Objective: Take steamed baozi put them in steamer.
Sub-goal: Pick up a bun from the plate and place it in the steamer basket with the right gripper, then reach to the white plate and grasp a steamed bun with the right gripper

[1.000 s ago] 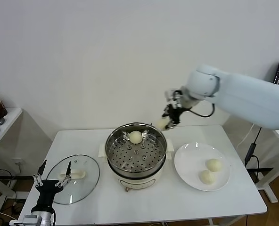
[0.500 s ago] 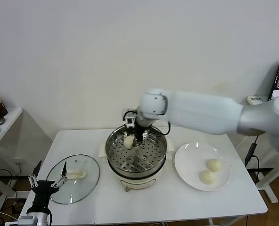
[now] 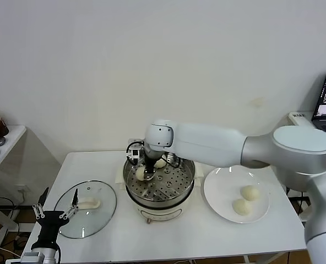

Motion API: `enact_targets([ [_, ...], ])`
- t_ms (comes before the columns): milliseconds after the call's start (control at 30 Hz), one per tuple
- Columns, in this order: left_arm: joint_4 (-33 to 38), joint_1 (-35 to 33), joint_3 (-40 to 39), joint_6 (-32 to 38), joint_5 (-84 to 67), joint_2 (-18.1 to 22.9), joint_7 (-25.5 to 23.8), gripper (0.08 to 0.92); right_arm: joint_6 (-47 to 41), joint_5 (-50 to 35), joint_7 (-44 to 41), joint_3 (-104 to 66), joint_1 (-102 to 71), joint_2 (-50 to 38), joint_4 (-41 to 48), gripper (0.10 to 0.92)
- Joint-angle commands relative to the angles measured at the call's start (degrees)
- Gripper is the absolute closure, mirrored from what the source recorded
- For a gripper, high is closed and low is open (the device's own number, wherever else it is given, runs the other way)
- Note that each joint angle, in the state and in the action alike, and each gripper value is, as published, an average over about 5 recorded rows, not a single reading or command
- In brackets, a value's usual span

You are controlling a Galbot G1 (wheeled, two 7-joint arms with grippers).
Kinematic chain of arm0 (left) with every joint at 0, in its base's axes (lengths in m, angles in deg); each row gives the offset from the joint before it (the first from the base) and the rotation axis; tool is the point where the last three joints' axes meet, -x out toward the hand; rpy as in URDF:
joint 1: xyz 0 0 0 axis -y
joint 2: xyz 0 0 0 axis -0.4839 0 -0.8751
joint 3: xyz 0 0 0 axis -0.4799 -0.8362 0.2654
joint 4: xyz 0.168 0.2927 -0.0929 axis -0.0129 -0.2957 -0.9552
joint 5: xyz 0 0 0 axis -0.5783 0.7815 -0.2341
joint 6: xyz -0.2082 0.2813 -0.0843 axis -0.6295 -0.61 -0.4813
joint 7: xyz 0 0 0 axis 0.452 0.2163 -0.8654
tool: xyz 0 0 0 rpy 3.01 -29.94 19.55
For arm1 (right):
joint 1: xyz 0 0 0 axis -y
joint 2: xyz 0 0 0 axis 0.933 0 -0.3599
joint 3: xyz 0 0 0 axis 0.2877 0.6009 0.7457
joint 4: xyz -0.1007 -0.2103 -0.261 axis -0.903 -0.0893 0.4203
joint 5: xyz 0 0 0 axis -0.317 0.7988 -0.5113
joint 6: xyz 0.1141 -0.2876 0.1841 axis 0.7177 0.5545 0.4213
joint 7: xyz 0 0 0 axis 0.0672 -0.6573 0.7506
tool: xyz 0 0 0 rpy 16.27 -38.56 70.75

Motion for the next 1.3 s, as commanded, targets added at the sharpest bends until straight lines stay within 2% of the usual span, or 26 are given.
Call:
enact_targets([
  [33,0.0,0.1,0.0,0.0,0.1,0.0,0.0,0.177,-0.6,-0.1,1.0,-0.9,-2.4,2.6,3.7,0.539],
  [100,0.0,0.2,0.0,0.0,0.1,0.0,0.0,0.177,-0.4,-0.3,1.0,-1.1,-2.4,2.6,3.5,0.512],
  [300,0.0,0.2,0.0,0.0,0.1,-0.1,0.0,0.177,0.0,-0.5,-0.4,-2.2,0.0,0.7,1.5,0.348],
  [467,0.3,0.2,0.0,-0.1,0.1,-0.2,0.0,0.177,1.9,1.9,-8.4,-2.4,5.8,-6.2,-4.2,0.225],
  [700,0.5,0.4,-0.2,-0.2,-0.1,-0.5,-0.1,0.177,13.7,14.0,-24.6,-0.1,14.1,-23.3,-11.0,0.203],
  [833,0.2,0.8,-0.6,-0.2,0.0,-0.4,-0.1,0.177,20.4,19.9,-30.3,0.2,15.8,-33.1,-14.2,0.203],
  [1067,0.0,0.8,-1.4,-0.1,0.5,-0.5,-0.2,0.177,27.2,29.5,-32.4,-0.7,11.8,-47.0,-18.4,0.203],
  [1300,-0.4,0.7,-1.6,-0.1,1.1,-0.3,-0.2,0.177,30.3,36.1,-29.7,-5.6,-0.7,-52.3,-18.1,0.203],
])
